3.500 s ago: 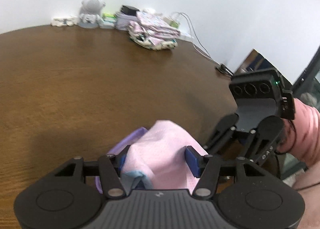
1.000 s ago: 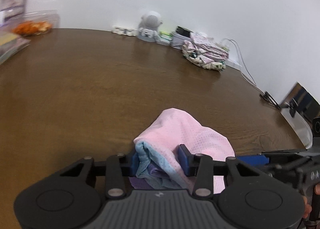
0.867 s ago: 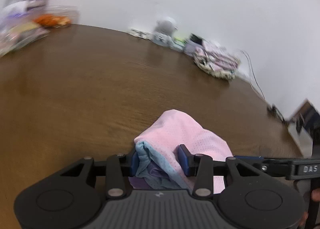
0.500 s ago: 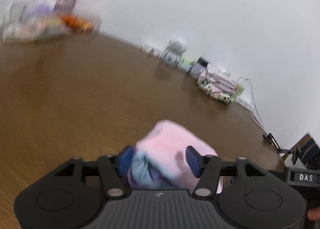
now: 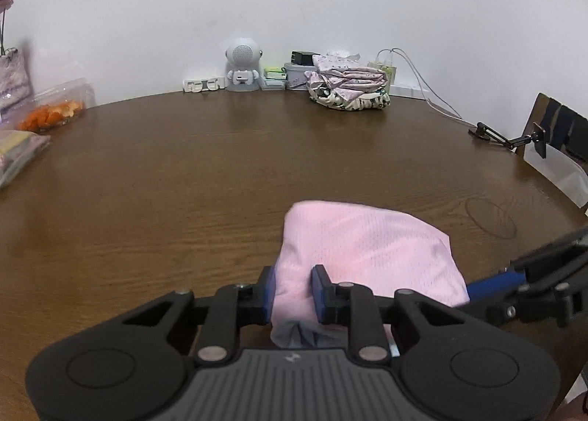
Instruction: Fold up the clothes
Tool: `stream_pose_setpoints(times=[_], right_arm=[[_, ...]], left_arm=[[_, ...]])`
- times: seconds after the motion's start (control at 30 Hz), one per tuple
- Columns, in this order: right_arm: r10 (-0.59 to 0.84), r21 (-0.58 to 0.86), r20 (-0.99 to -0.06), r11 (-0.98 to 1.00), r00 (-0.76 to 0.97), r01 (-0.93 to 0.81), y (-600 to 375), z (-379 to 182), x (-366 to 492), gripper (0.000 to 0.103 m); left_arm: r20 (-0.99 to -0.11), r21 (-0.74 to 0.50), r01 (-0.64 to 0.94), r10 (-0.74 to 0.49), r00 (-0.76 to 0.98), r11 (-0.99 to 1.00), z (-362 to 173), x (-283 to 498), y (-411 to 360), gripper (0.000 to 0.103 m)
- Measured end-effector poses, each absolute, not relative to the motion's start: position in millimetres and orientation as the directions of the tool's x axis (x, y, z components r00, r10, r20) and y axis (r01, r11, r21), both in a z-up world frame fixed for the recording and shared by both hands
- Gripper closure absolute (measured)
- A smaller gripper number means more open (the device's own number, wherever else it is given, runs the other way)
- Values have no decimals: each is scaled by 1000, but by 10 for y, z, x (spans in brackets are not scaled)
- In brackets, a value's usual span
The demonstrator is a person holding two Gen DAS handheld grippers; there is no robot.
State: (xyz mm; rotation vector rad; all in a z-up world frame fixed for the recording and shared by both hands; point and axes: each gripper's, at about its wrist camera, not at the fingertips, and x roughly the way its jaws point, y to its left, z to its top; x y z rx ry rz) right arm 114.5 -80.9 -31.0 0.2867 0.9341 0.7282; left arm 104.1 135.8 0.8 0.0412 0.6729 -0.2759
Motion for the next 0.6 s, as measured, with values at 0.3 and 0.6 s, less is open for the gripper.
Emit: stream_pose_setpoints(times=[0.3, 0.6], right_arm=[[612, 415, -649, 782, 452, -464, -1049, -286, 1149, 76], [584, 367, -652, 801, 484, -473, -1371, -277, 1212, 74]], left_arm=[[-625, -130, 210, -245, 742, 969, -66, 769, 1129, 79], [-616, -199, 118, -217, 757, 973, -101, 621, 791, 62]])
